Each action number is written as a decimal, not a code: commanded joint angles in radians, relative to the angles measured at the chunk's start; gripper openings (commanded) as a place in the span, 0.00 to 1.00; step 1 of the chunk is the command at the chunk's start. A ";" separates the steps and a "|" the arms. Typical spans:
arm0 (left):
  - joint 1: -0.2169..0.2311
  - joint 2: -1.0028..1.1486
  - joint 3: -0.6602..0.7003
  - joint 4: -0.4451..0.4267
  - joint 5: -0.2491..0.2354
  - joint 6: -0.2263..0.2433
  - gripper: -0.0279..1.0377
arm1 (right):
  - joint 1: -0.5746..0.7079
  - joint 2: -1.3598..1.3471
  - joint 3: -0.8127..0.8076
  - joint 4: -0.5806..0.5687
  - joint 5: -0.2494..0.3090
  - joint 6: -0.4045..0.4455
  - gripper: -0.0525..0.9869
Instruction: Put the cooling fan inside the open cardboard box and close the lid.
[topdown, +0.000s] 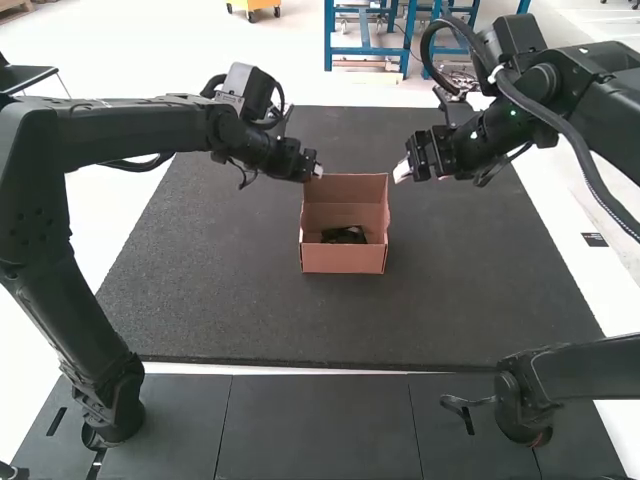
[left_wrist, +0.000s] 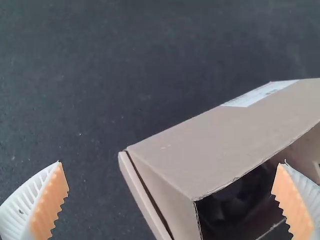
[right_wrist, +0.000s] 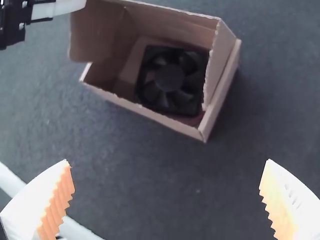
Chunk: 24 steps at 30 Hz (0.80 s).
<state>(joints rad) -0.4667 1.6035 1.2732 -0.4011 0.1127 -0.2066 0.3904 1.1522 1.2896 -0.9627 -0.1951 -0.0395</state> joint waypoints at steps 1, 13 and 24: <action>-0.003 -0.019 0.012 0.028 0.012 0.001 0.93 | 0.005 -0.023 -0.004 -0.001 -0.013 -0.016 0.86; -0.001 -0.007 -0.018 0.182 0.010 -0.010 0.93 | 0.010 -0.020 -0.030 0.007 -0.013 -0.023 0.86; 0.000 0.078 -0.014 0.220 0.010 -0.020 0.93 | 0.010 -0.023 -0.001 -0.001 -0.020 -0.026 0.86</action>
<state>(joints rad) -0.4667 1.6718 1.2709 -0.1947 0.1127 -0.2184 0.3904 1.1522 1.2556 -0.9623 -0.1989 -0.0536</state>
